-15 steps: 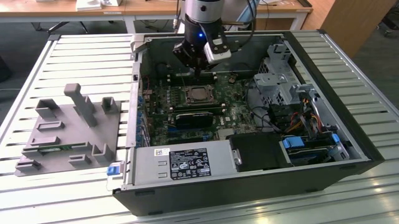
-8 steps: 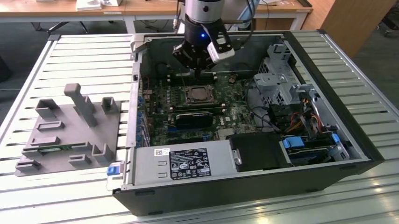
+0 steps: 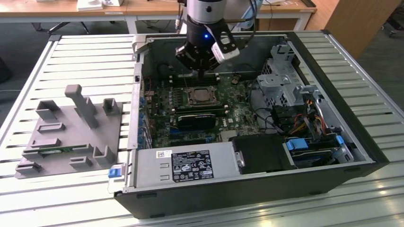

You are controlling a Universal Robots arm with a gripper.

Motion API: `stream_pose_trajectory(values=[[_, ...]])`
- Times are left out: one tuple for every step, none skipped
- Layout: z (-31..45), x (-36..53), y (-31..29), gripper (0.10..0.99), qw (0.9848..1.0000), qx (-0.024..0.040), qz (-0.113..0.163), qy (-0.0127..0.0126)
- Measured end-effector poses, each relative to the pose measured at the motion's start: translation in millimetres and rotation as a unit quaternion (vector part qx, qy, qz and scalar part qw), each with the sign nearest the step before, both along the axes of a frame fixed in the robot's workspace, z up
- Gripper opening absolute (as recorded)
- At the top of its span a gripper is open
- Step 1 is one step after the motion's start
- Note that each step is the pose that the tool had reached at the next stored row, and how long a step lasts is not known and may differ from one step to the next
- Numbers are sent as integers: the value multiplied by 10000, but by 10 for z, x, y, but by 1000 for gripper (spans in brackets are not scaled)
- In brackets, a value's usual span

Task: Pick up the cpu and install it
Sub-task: 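Install the first cpu locking lever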

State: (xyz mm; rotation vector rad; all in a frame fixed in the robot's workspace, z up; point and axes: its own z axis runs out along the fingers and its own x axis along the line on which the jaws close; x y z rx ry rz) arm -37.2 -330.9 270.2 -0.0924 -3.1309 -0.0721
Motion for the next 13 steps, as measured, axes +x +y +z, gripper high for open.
stream_pose_trajectory(values=[[0,-3,0,106,10000,4,10,-26],[-1,-3,0,106,10000,6,45,-41],[-3,-3,0,106,9999,7,124,-45],[-5,-3,0,106,9998,7,208,-50],[-8,-3,0,106,9996,7,287,-56],[-10,-3,0,106,9993,7,362,-60],[-12,-3,0,106,9991,7,418,-65],[-15,-4,0,106,9990,10,442,-70],[-18,-8,0,106,9990,13,443,-74],[-21,-20,0,106,9990,15,444,-78],[-23,-41,0,106,9990,16,440,-81],[-25,-64,0,106,9990,16,431,-84],[-28,-85,0,106,9991,16,420,-85]])
